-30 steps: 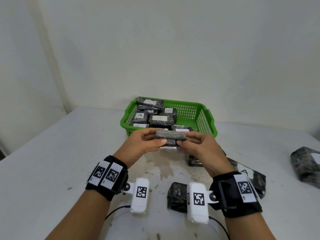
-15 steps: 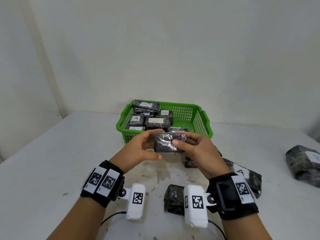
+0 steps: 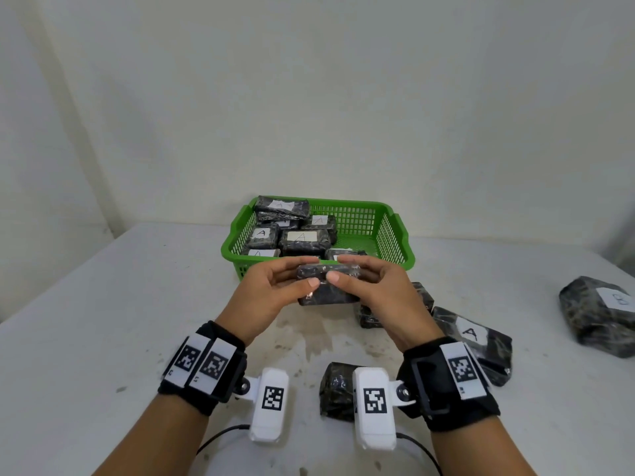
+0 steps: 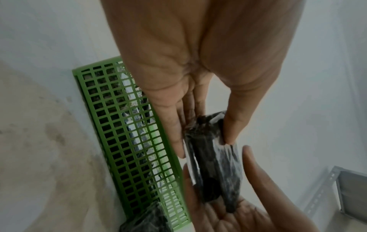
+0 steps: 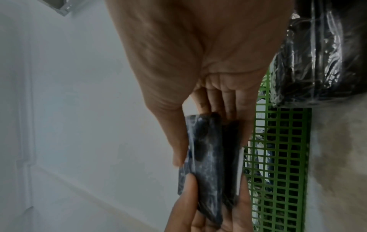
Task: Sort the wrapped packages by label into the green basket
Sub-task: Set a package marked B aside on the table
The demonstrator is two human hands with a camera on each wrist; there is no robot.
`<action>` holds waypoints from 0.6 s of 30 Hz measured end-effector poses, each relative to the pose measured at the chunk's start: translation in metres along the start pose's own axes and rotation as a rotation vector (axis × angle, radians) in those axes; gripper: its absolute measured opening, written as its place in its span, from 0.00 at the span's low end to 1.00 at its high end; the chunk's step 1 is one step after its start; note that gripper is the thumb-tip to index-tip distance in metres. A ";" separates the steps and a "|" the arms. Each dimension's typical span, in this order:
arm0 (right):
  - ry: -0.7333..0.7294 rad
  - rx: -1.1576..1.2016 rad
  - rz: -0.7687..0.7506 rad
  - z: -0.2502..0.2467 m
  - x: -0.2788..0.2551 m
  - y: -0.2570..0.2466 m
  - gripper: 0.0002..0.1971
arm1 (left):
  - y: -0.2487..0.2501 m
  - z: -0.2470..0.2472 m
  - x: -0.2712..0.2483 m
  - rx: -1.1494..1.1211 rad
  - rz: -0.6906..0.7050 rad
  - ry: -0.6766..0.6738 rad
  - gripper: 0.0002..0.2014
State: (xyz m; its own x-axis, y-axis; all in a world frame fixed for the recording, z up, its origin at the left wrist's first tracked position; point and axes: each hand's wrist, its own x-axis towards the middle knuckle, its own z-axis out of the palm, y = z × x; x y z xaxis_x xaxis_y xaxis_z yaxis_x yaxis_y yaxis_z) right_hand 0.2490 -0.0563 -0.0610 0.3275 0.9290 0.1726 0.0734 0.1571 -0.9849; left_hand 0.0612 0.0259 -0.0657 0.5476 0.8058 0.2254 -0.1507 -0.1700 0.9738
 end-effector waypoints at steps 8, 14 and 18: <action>-0.035 0.005 0.026 -0.001 -0.002 -0.002 0.20 | 0.004 -0.005 -0.001 -0.031 -0.004 -0.025 0.22; 0.018 0.011 -0.029 0.003 -0.005 -0.004 0.18 | 0.008 -0.001 -0.004 0.056 0.035 -0.056 0.20; -0.065 -0.003 0.047 0.002 -0.005 -0.007 0.23 | 0.007 -0.005 -0.003 0.047 0.069 -0.035 0.23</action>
State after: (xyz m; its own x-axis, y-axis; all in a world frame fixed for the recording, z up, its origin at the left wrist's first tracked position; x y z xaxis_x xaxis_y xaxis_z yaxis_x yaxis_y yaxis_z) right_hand 0.2447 -0.0614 -0.0553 0.2692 0.9551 0.1241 0.0616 0.1116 -0.9918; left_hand 0.0548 0.0250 -0.0594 0.5655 0.7714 0.2919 -0.1504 -0.2516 0.9561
